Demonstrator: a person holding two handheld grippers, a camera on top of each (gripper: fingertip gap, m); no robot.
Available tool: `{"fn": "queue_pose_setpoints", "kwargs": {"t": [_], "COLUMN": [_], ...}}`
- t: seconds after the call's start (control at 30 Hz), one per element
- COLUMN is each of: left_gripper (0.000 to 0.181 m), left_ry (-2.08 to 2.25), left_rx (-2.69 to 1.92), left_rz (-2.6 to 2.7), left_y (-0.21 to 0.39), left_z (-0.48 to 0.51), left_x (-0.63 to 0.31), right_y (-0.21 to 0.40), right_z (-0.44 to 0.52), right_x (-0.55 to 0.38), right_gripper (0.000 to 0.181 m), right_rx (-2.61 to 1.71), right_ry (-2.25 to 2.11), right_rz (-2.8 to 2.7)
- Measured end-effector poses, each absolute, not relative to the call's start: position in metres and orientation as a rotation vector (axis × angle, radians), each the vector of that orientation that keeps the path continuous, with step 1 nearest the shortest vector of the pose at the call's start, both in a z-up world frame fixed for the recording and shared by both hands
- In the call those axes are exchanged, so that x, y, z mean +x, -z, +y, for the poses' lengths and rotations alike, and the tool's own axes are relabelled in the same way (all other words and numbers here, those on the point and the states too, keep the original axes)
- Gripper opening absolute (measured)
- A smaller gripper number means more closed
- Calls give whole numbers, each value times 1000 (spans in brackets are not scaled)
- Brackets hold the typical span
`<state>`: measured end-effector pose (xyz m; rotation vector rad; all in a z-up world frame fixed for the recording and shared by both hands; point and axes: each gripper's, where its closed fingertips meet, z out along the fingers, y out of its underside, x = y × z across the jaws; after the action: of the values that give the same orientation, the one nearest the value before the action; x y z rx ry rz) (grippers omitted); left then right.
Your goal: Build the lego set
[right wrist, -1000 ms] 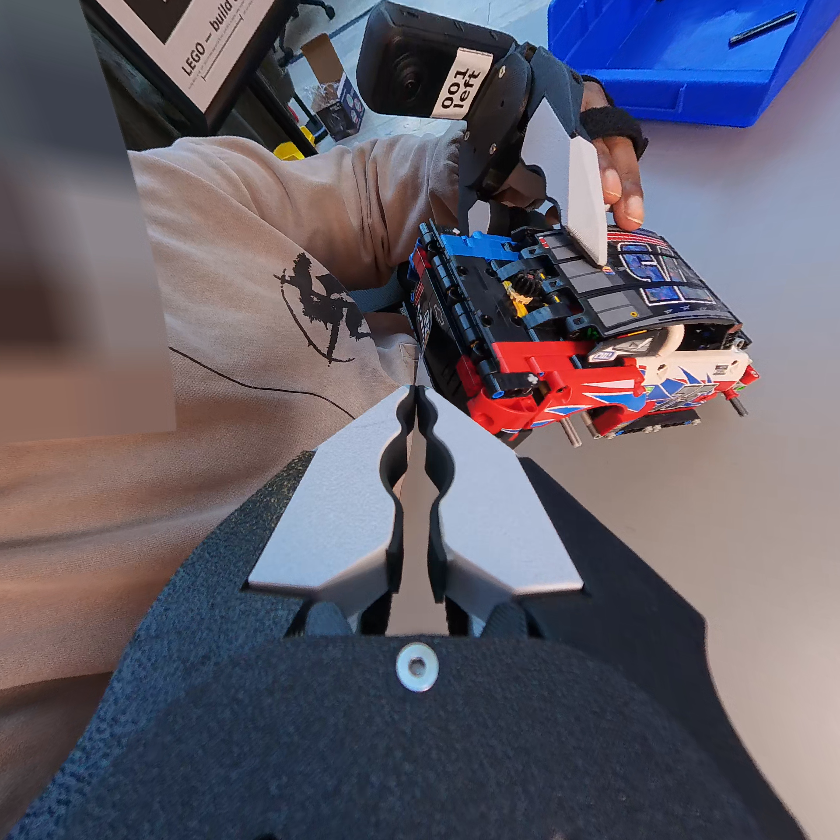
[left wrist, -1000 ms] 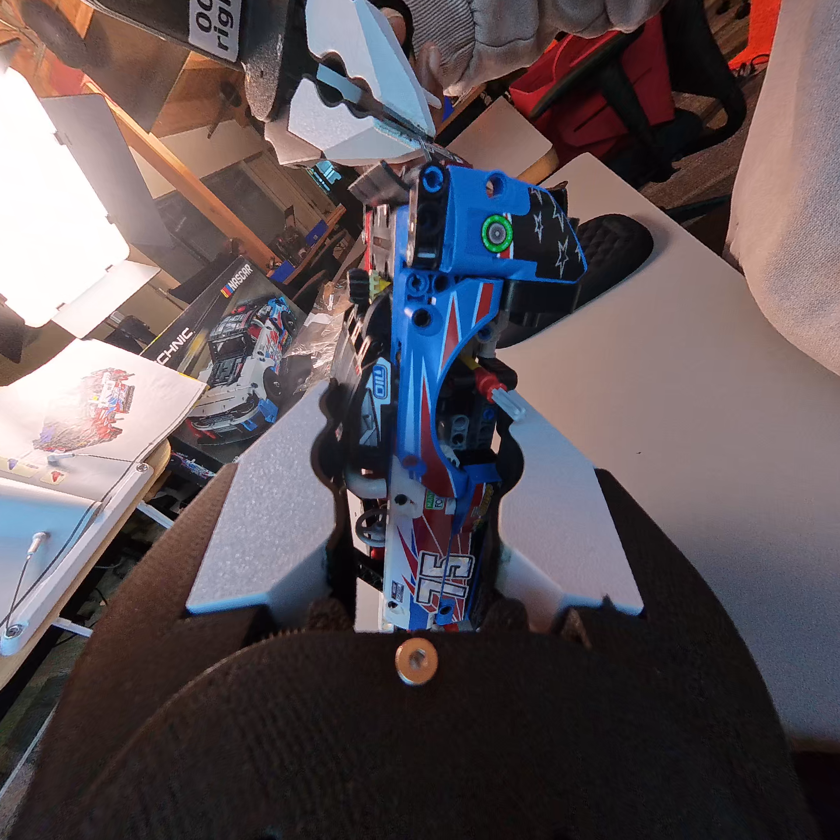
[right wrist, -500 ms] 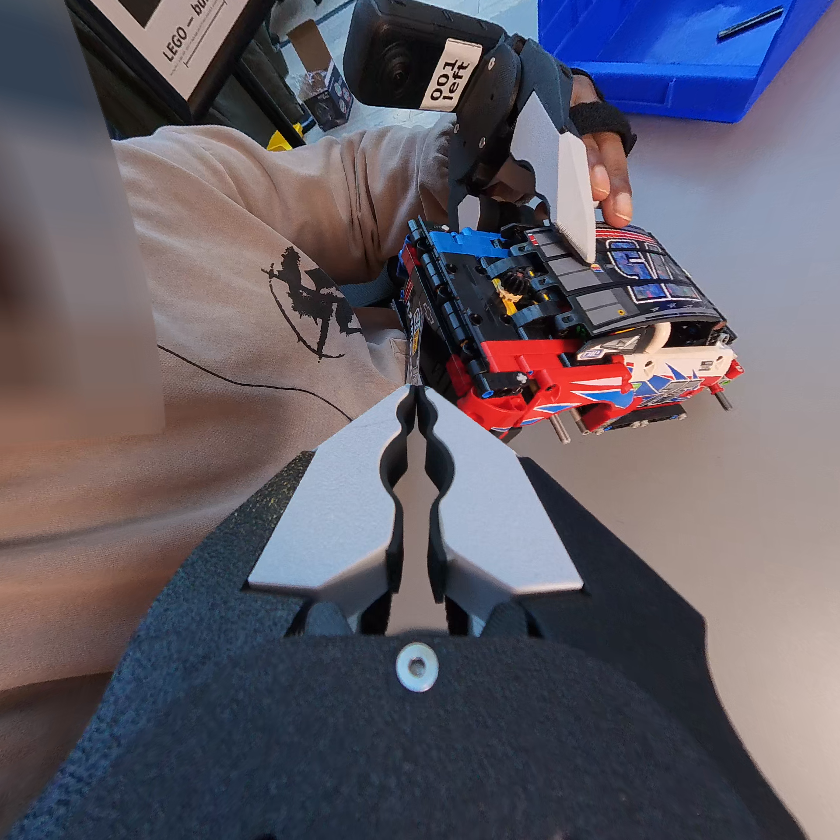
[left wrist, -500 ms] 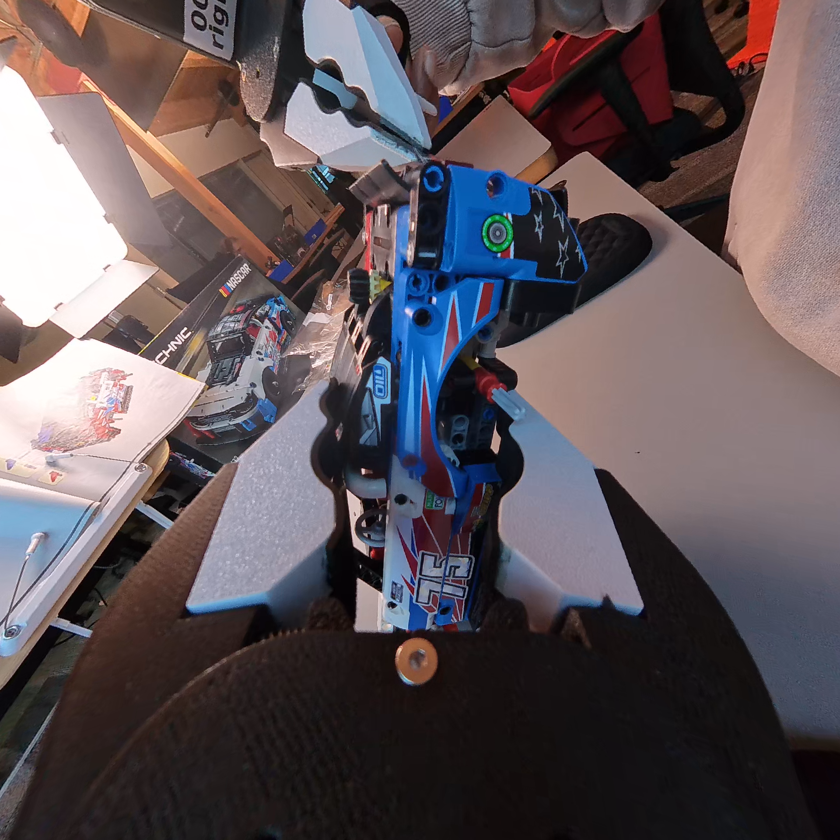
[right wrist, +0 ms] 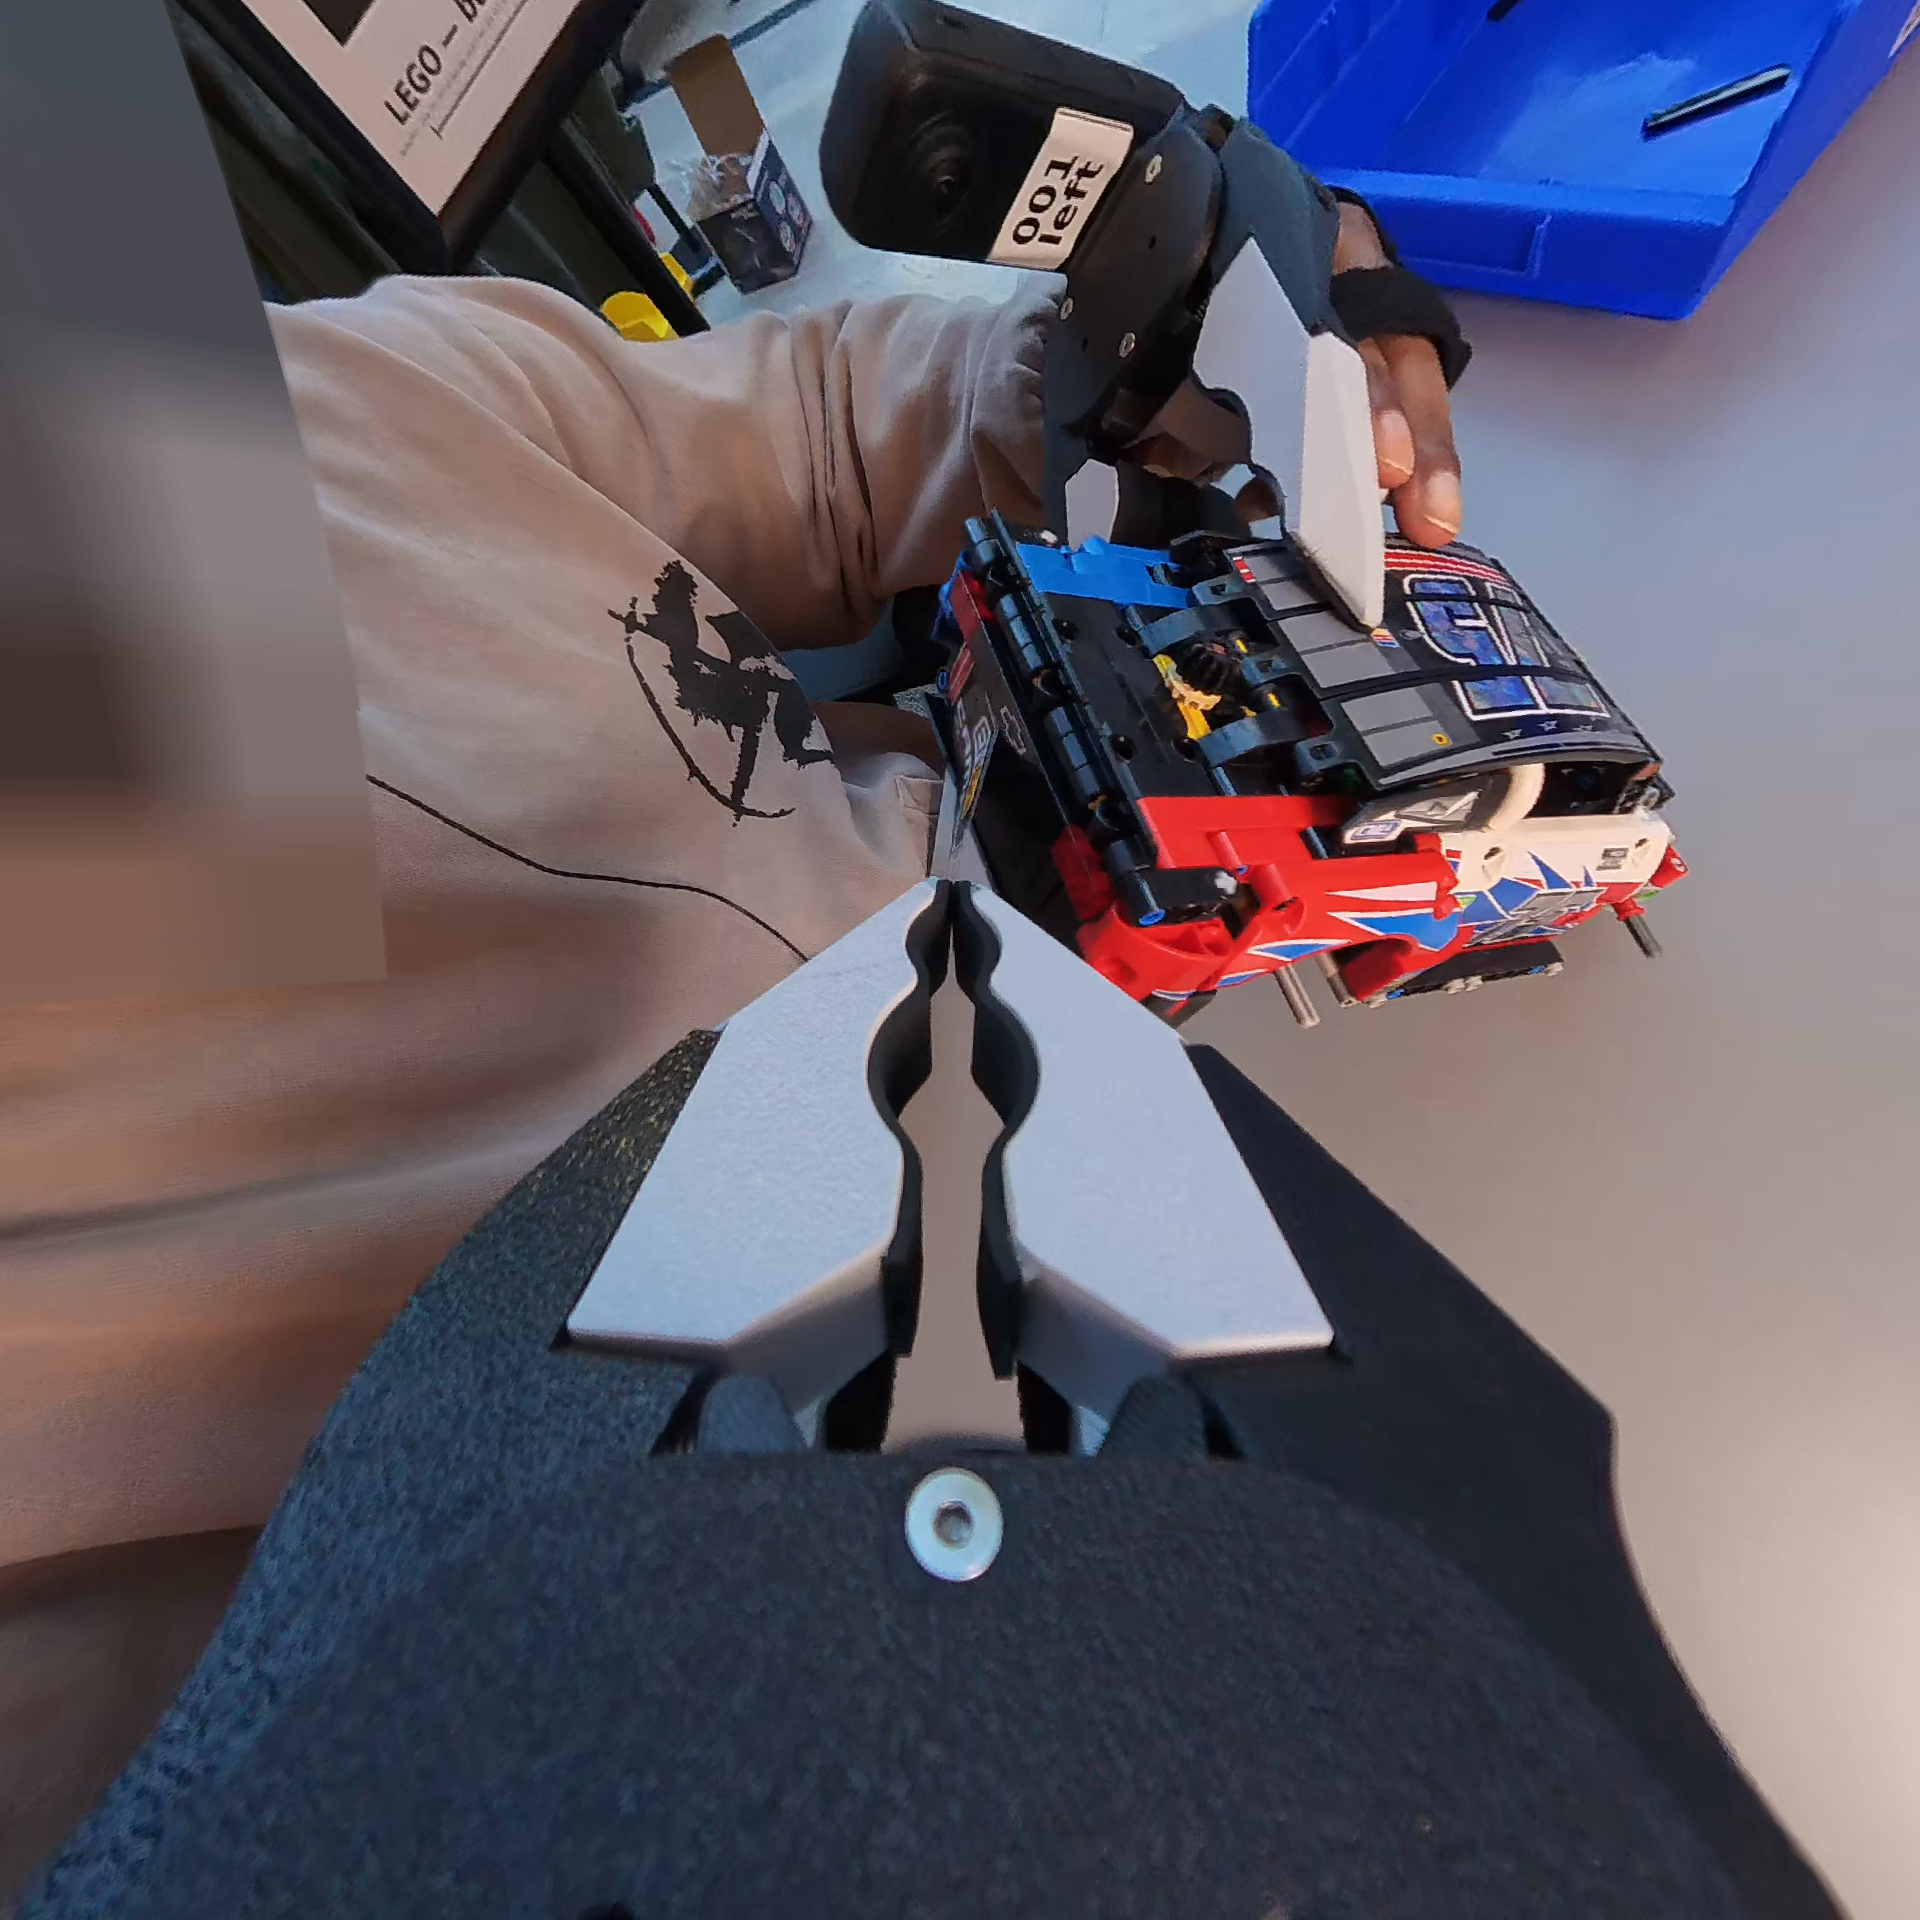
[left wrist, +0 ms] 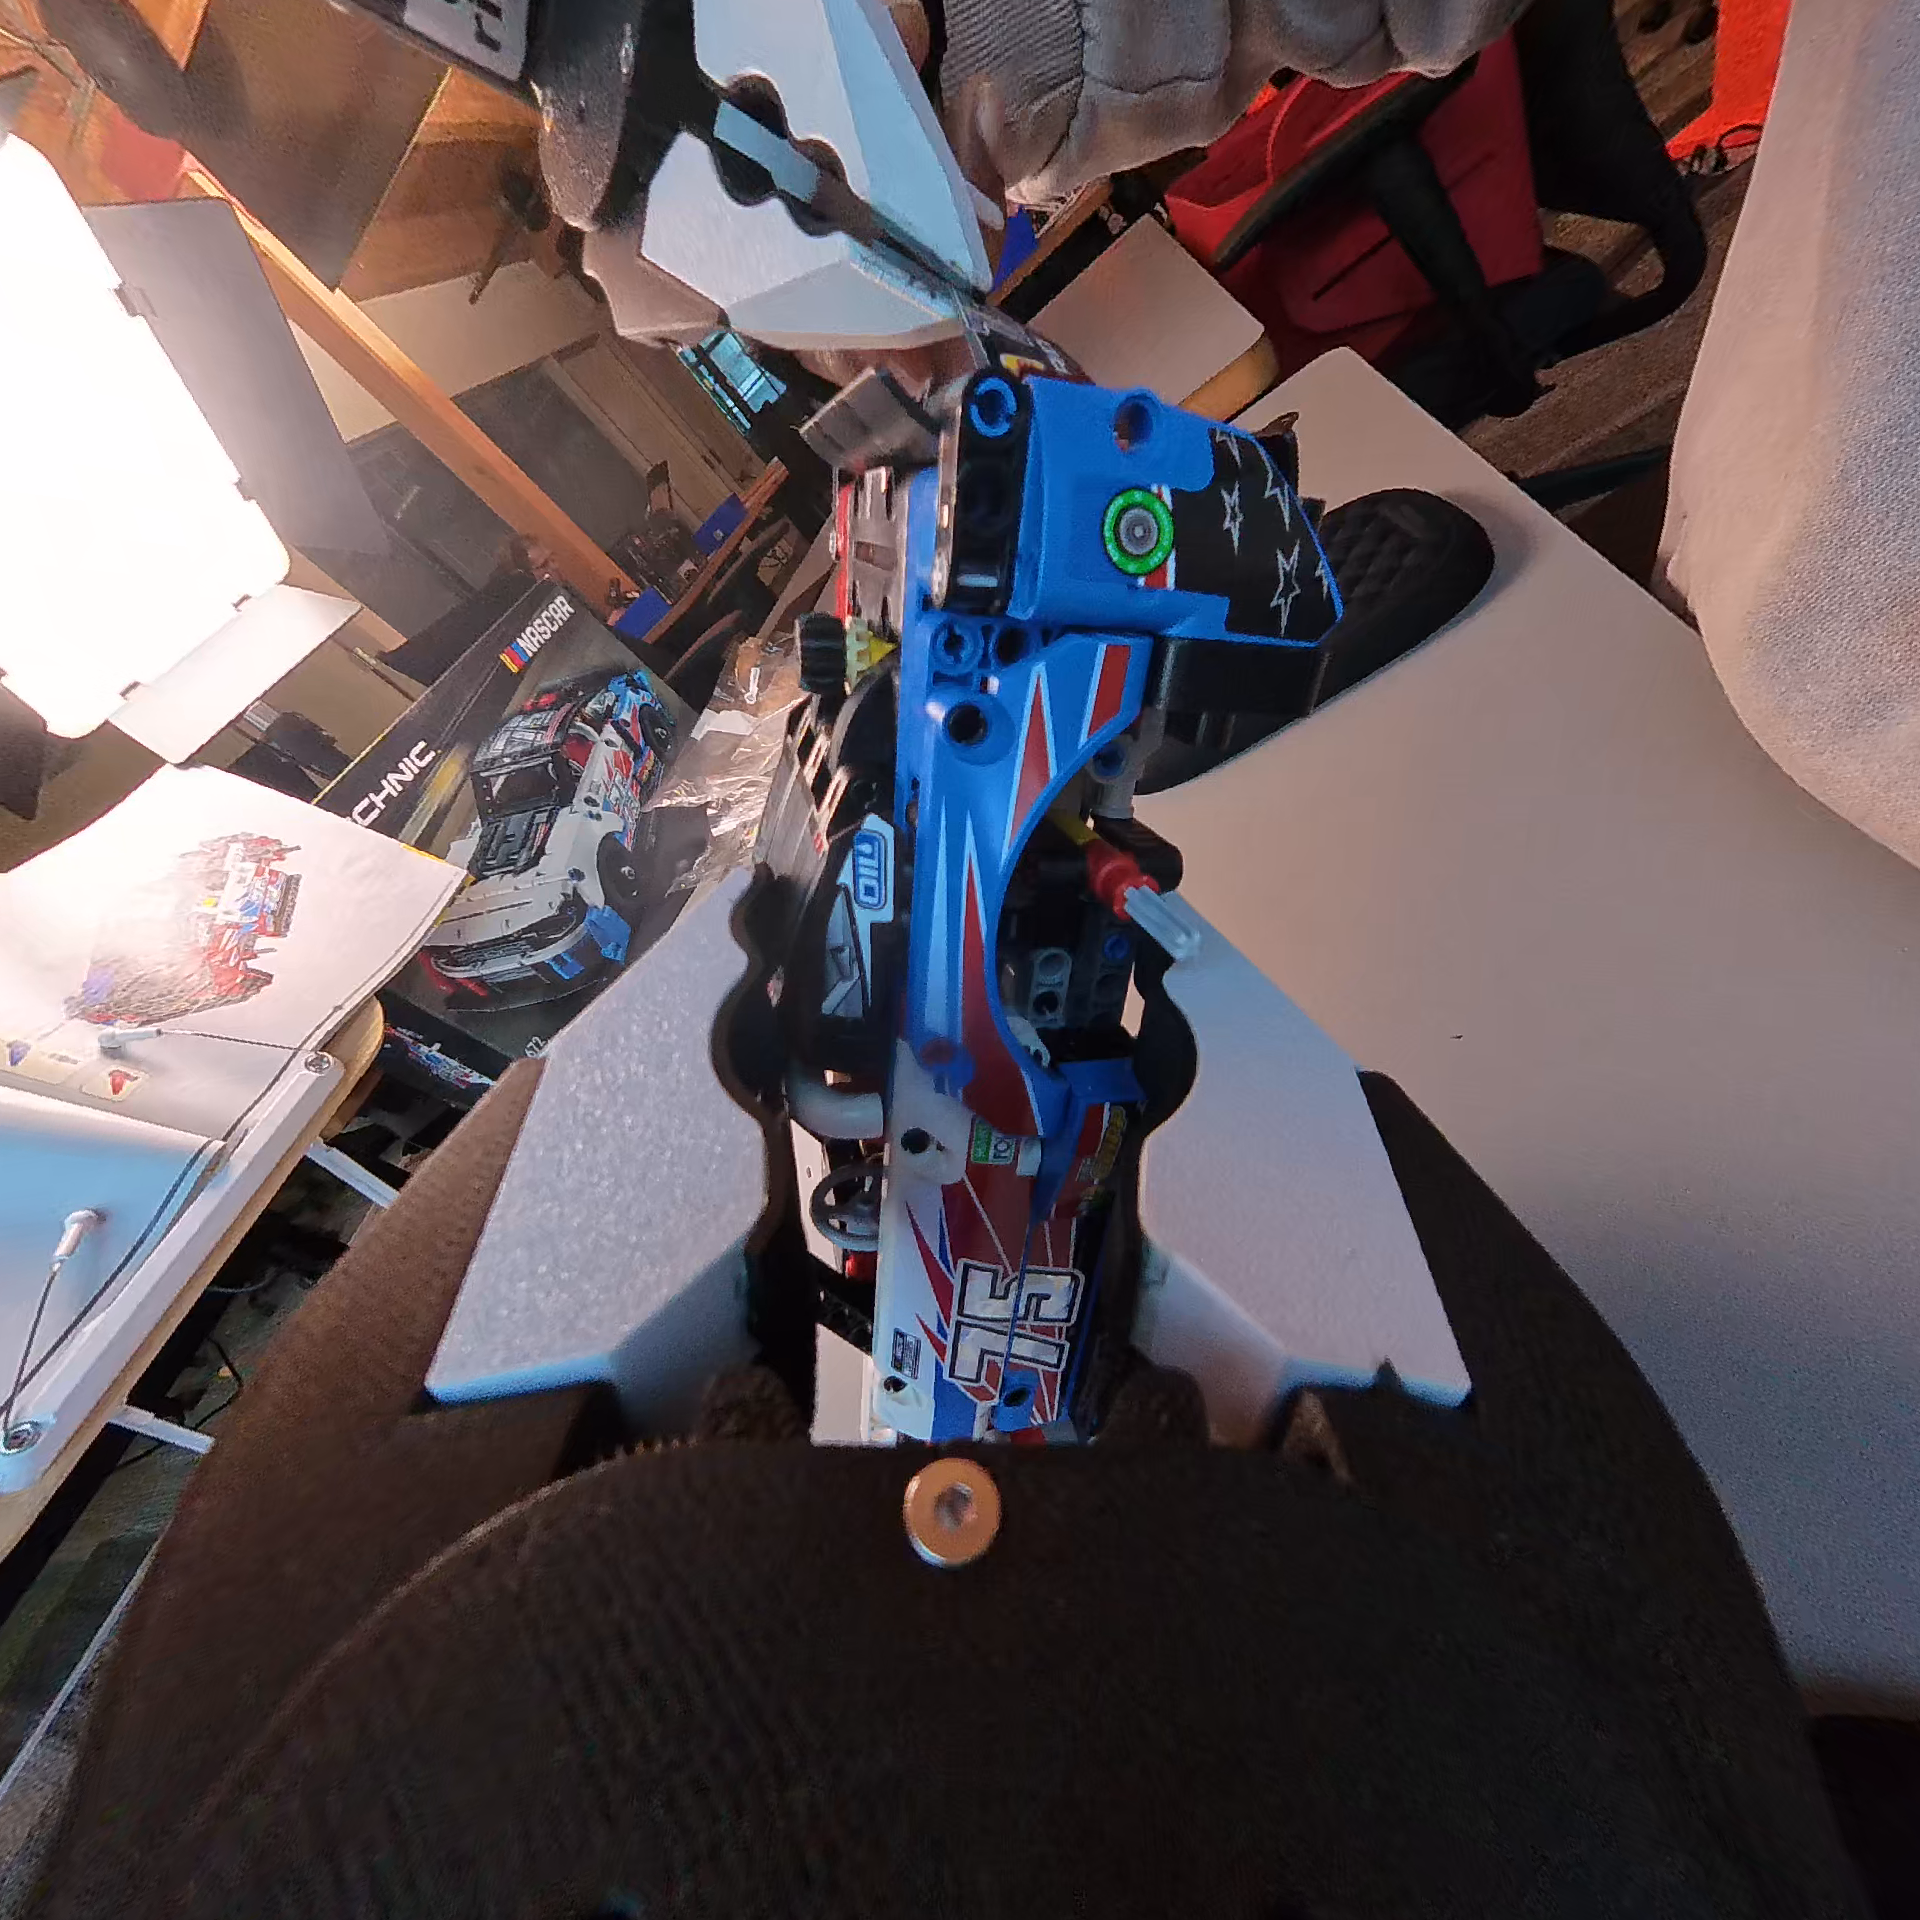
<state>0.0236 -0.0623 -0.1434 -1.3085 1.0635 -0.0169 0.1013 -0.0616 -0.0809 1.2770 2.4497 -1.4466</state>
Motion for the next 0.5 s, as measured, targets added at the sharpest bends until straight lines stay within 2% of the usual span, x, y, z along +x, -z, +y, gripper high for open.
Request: {"fn": "queue_pose_setpoints", "kwargs": {"t": [0.5], "left_gripper": [68], "left_ry": [4], "left_rx": [-1313], "left_rz": [1059], "left_y": [143], "left_z": [-60], "left_x": [26], "right_y": [56], "right_z": [-126], "right_x": [121], "right_gripper": [0], "right_rx": [979], "right_ry": [1448], "right_rz": [2606]}}
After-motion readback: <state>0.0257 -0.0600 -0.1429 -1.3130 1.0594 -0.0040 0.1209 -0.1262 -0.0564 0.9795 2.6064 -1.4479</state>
